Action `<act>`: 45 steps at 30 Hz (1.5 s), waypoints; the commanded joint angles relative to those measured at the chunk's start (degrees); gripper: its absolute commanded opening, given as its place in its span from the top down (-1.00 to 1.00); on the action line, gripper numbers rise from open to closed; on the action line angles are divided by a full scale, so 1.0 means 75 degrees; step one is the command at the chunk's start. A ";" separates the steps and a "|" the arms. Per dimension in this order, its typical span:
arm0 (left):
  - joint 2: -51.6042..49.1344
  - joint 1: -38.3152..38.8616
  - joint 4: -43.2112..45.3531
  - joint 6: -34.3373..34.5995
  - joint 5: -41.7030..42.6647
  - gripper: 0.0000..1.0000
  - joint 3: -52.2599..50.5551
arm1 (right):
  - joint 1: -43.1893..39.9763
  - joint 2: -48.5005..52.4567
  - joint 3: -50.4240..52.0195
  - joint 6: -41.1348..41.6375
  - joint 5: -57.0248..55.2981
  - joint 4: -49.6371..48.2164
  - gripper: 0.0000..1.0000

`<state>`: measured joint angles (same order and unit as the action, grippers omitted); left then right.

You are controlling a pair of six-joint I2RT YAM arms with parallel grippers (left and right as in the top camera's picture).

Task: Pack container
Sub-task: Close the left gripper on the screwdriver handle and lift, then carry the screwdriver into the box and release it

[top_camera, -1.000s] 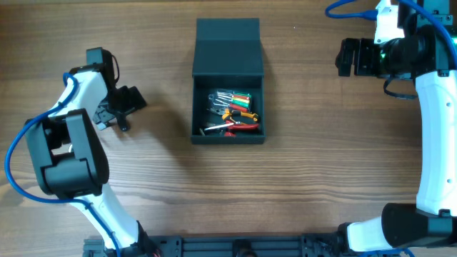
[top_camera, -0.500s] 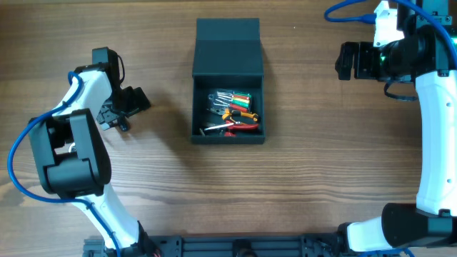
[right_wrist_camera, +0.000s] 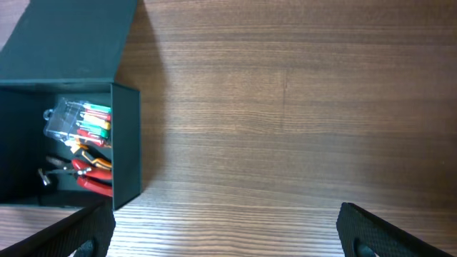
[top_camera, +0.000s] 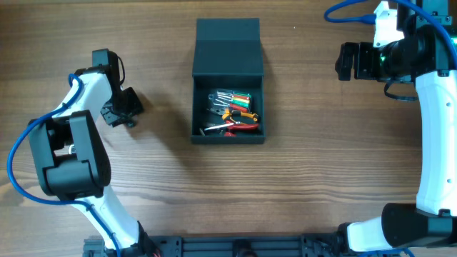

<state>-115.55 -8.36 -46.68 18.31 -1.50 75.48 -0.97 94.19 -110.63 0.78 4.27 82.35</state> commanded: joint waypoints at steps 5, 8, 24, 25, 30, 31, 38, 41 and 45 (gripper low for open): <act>-0.0198 0.0015 -0.0061 0.0015 0.0286 0.30 -0.0309 | -0.0012 0.0073 0.0067 -0.0102 0.0009 0.0055 -1.00; -0.0195 0.0015 -0.0073 0.0017 0.0289 0.35 -0.0306 | -0.0012 0.0073 0.0067 -0.0105 0.0009 0.0061 -0.99; -0.0198 0.0015 -0.0117 0.0015 0.0289 0.56 -0.0306 | -0.0012 0.0073 0.0067 -0.0111 0.0009 0.0087 -0.99; -0.0195 0.0015 -0.0117 0.0017 0.0289 0.58 -0.0309 | -0.0012 0.0073 0.0067 -0.0111 0.0009 0.0087 -1.00; -0.0195 0.0015 -0.0117 0.0015 0.0289 0.74 -0.0306 | -0.0012 0.0073 0.0067 -0.0114 0.0009 0.0079 -0.99; -0.0195 0.0015 -0.0117 0.0017 0.0289 0.78 -0.0306 | -0.0012 0.0073 0.0067 -0.0119 0.0009 0.0079 -0.99; -0.0195 0.0015 -0.0117 0.0015 0.0286 0.92 -0.0306 | -0.0012 0.0073 0.0067 -0.0254 0.0012 0.0082 -0.99; -0.0192 0.0023 -0.0122 0.0015 0.0286 0.92 -0.0306 | -0.0012 0.0073 0.0067 -0.0254 0.0012 0.0079 -1.00; -0.0017 0.0085 -0.0184 0.0012 0.0283 0.92 -0.0303 | -0.0012 0.0073 0.0067 -0.0251 0.0012 0.0076 -0.99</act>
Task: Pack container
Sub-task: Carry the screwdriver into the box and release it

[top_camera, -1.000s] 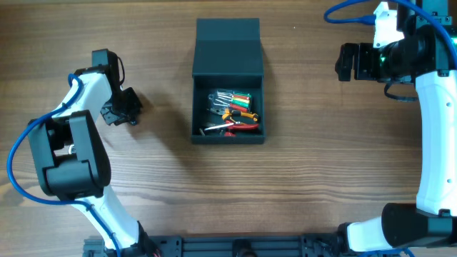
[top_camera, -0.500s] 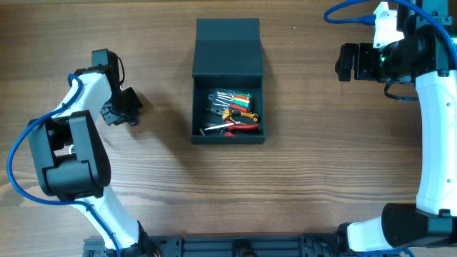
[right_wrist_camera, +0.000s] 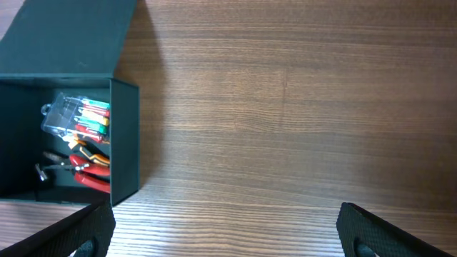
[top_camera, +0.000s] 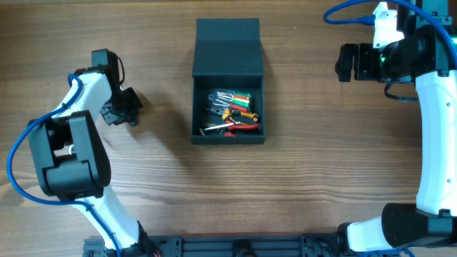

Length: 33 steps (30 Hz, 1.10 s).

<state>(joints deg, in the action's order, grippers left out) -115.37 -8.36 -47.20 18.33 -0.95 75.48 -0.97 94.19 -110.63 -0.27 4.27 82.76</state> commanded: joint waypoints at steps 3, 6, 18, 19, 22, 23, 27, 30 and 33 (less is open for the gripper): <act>0.0294 0.0187 -0.0248 0.0006 0.0210 0.92 -0.0198 | -0.0012 0.0073 0.0067 -0.0105 0.0012 -0.0020 -1.00; 0.0708 0.0399 -0.0600 -0.0198 0.0207 0.92 0.0119 | -0.0012 0.0073 0.0067 -0.0105 0.0012 -0.0082 -0.99; 0.2498 0.2471 -0.1472 -0.2145 0.0181 0.92 0.1600 | -0.0012 0.0073 0.0067 -0.0108 0.0012 -0.0096 -0.99; 0.2573 0.2678 -0.1448 -0.2597 0.0178 0.92 0.1612 | -0.0012 0.0073 0.0067 -0.0105 0.0012 -0.0099 -0.99; 0.2684 0.3561 -0.1550 -0.5112 0.0207 0.92 0.1612 | -0.0012 0.0073 0.0067 -0.0108 0.0015 -0.0149 -0.99; 0.2675 0.3844 -0.1652 -0.5998 0.0210 0.92 0.1609 | -0.0012 0.0073 0.0067 -0.0111 0.0015 -0.0154 -0.99; 0.2637 0.4803 -0.1947 -0.8865 0.0213 0.92 0.1571 | -0.0012 0.0073 0.0067 -0.0111 0.0012 -0.0152 -0.99; 0.2617 0.5109 -0.1749 -0.9419 0.0216 0.92 0.1571 | -0.0012 0.0073 0.0067 -0.0111 0.0012 -0.0152 -0.99; 0.2547 0.5179 -0.1504 -0.9422 0.0399 0.92 0.1568 | -0.0012 0.0073 0.0067 -0.0111 0.0015 -0.0152 -1.00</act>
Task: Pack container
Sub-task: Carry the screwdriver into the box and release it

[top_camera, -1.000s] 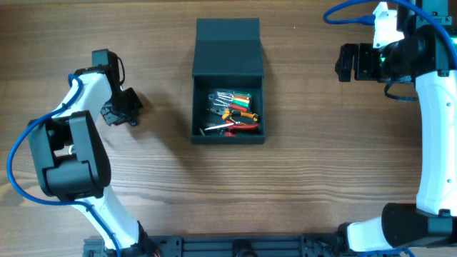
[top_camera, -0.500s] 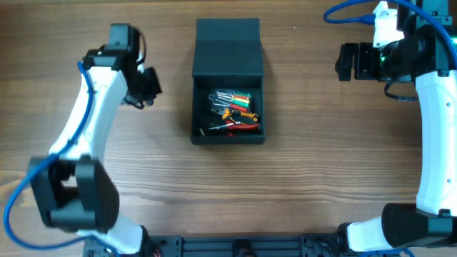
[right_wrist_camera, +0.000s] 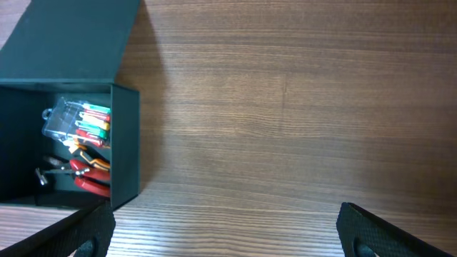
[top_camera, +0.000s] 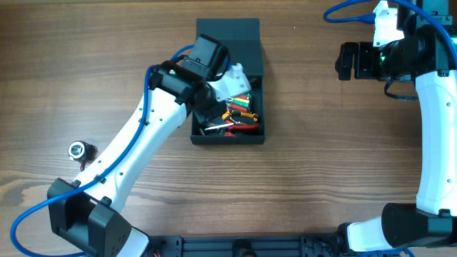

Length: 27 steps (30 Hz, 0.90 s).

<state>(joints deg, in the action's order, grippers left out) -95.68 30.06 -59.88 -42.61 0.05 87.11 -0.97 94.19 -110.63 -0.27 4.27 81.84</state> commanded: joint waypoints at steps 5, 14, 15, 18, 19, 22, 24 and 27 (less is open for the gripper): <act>-0.0519 -0.0035 0.0323 -0.1303 0.0391 0.92 0.0017 | -0.0012 0.0073 0.0067 -0.0111 0.0015 -0.0032 -0.99; -0.1711 -0.0221 0.0682 -0.1294 0.0388 0.92 0.0015 | -0.0012 0.0073 0.0067 -0.0114 0.0012 -0.0032 -1.00; -0.1795 -0.0236 0.0734 -0.1294 0.0388 0.92 0.0017 | -0.0012 0.0073 0.0067 -0.0114 0.0012 -0.0026 -0.99; -0.1979 -0.0318 0.0848 -0.1294 0.0388 0.84 0.0017 | -0.0012 0.0073 0.0067 -0.0146 0.0012 -0.0020 -0.99; -0.2034 -0.0361 0.0874 -0.1294 0.0391 0.73 0.0017 | -0.0012 0.0073 0.0067 -0.0143 0.0012 -0.0020 -0.99; -0.2276 -0.0551 0.0889 -0.1291 0.0393 0.54 0.0015 | -0.0012 0.0073 0.0067 -0.0146 0.0012 -0.0023 -0.99; -0.2404 -0.0644 0.0854 -0.1291 0.0391 0.38 0.0015 | -0.0012 0.0073 0.0067 -0.0146 0.0012 -0.0026 -0.99; -0.2547 -0.0758 0.0874 -0.1288 0.0393 0.26 0.0017 | -0.0012 0.0073 0.0067 -0.0149 0.0009 -0.0026 -1.00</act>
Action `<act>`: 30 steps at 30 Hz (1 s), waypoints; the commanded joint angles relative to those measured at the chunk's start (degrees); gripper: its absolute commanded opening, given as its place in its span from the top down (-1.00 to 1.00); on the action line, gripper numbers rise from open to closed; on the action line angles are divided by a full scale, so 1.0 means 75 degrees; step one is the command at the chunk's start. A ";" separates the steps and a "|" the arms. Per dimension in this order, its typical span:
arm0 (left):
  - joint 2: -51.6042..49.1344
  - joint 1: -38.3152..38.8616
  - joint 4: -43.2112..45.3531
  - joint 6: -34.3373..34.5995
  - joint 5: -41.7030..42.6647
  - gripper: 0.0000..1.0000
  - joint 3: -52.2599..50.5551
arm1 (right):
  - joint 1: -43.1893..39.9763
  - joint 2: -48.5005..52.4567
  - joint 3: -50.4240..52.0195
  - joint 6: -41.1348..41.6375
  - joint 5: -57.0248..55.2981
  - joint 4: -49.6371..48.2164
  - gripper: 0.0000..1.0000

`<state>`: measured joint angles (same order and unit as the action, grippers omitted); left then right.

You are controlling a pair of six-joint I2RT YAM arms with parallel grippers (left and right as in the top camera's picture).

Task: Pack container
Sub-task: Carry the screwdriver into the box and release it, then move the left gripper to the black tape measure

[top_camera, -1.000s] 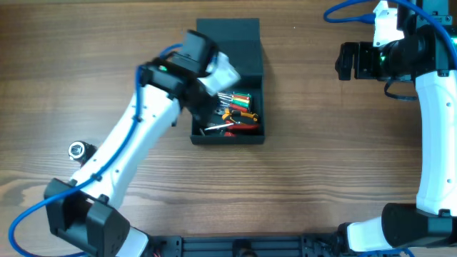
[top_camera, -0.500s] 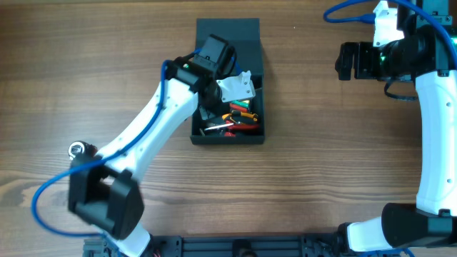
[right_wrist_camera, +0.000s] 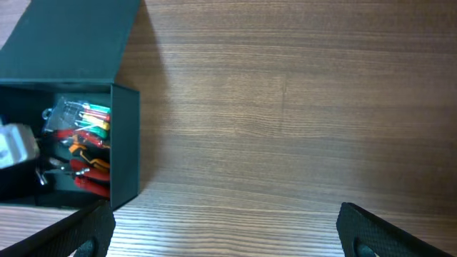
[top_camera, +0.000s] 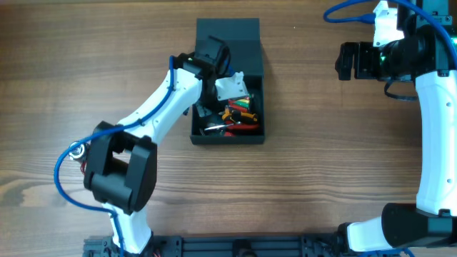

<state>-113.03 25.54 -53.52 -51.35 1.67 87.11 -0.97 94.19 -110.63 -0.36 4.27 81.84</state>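
The dark green box (top_camera: 227,137) stands open at the table's middle, its lid (top_camera: 228,46) laid back. Inside lie red-handled pliers (top_camera: 244,126), an orange-handled tool (right_wrist_camera: 94,163) and a clear case of coloured bits (right_wrist_camera: 80,118). My left gripper (top_camera: 220,94) reaches down into the box from its left side. A white blocky object (top_camera: 230,86) sits at its tip over the tools, but the fingers are hidden, so the grip cannot be told. My right gripper (right_wrist_camera: 225,246) hovers wide open over bare wood, right of the box.
A small round metal-and-black item (top_camera: 76,150) lies on the wood at the far left, beside my left arm's lower links. The right arm (top_camera: 428,107) runs down the right edge. Bare wood surrounds the box.
My left wrist has shifted slightly further back over the box and the arm has swung in closer. The white object now shows inside the box in the right wrist view. The right gripper is unchanged.
At the two oldest moments my left gripper was down on the wood far left of the box. Later it had come over the open box with a white object at its tip, and a small round item showed at the left. Now it reaches into the box.
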 commanded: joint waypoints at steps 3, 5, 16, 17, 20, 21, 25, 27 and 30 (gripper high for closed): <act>-0.0268 -0.0192 0.0052 -0.0117 0.0178 0.07 0.0015 | -0.0012 0.0073 0.0067 -0.0134 0.0009 -0.0026 -0.99; -0.0268 -0.0192 0.0050 -0.0093 0.0178 -0.02 0.0017 | -0.0012 0.0073 0.0067 -0.0137 0.0009 -0.0026 -0.99; 0.0490 -0.0172 0.0017 0.0857 0.0172 -0.38 0.0213 | -0.0012 0.0073 0.0067 -0.0134 0.0012 -0.0026 -0.99; 0.0664 -0.0172 0.0017 0.1107 0.0160 -0.44 0.0286 | -0.0012 0.0073 0.0067 -0.0137 0.0012 -0.0026 -1.00; 0.1282 -0.0181 -0.0157 0.1918 -0.0044 -0.64 0.0583 | -0.0012 0.0073 0.0067 -0.0134 0.0012 -0.0020 -0.99; 0.1504 -0.0195 -0.0306 0.2226 -0.0248 -0.82 0.0729 | -0.0012 0.0073 0.0067 -0.0134 0.0012 -0.0020 -1.00; 0.2448 -0.0612 -0.1259 0.4322 -0.1425 -0.99 0.1346 | -0.0012 0.0073 0.0067 -0.0134 0.0015 -0.0020 -1.00; 0.2888 -0.1064 -0.1638 0.5753 -0.1909 -1.00 0.1402 | -0.0012 0.0073 0.0067 -0.0134 0.0012 -0.0020 -0.99; 0.3459 -0.2110 -0.2416 0.8344 -0.2387 -1.00 0.1402 | -0.0012 0.0073 0.0067 -0.0134 0.0015 -0.0020 -0.99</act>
<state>-91.64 18.04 -66.96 -16.38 -8.19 97.08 -0.97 94.19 -110.63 -0.73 4.27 81.84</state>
